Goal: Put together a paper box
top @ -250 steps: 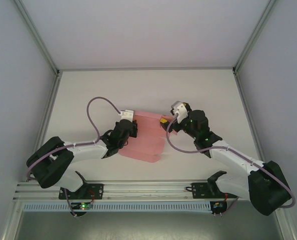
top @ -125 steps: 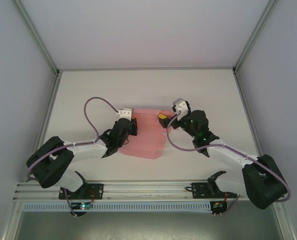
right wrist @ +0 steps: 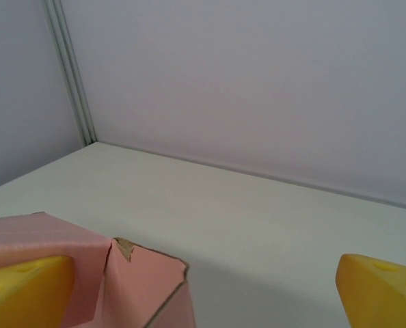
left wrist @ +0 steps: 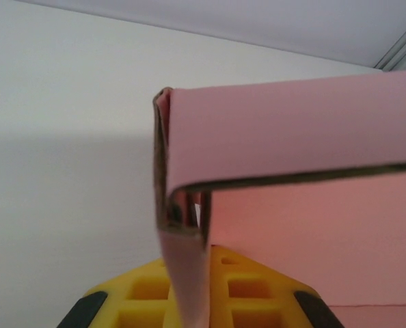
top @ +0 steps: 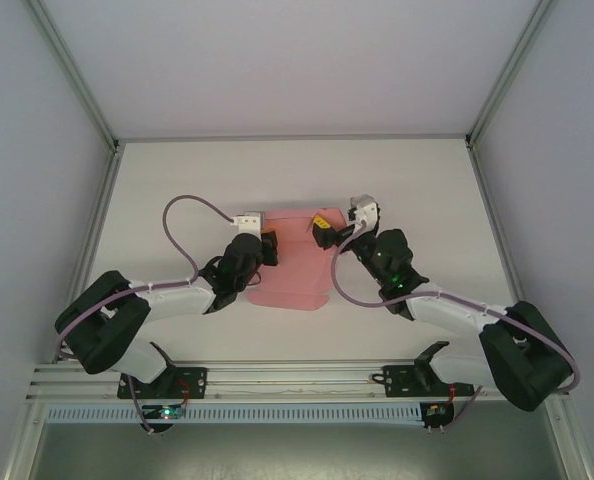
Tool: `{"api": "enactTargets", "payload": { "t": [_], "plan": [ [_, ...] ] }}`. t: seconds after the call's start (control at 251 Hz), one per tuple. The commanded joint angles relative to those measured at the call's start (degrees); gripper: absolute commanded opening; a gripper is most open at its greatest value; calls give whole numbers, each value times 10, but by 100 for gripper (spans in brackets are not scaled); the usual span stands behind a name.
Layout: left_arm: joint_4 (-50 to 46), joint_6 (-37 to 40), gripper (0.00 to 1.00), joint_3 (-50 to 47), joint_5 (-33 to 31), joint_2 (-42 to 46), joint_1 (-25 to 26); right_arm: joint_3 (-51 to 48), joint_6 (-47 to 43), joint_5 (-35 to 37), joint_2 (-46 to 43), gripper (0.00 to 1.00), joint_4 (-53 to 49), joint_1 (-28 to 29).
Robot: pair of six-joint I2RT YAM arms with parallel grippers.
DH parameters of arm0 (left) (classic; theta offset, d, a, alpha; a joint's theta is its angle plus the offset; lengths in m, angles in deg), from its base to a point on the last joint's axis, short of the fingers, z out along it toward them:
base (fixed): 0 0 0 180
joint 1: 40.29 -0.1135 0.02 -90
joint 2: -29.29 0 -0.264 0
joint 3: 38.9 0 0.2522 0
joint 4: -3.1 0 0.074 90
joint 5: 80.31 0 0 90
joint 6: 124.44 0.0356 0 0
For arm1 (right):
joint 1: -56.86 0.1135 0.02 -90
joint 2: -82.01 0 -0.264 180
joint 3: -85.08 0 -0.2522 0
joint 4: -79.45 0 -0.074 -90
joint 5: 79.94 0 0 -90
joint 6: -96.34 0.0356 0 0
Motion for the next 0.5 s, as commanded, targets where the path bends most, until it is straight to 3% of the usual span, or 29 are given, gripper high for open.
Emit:
{"api": "enactTargets", "payload": {
  "t": [0.0, 0.387, 0.499],
  "plan": [
    [23, 7, 0, 16, 18, 3, 19, -15, 13, 11, -55, 98, -29, 13],
    [-3, 10, 0, -2, -60, 41, 10, -17, -10, 1, -269, 98, -355, -6],
    [-10, 12, 0, -6, -70, 54, 5, -32, 6, 4, -300, 98, -408, -21]
  ]
}}
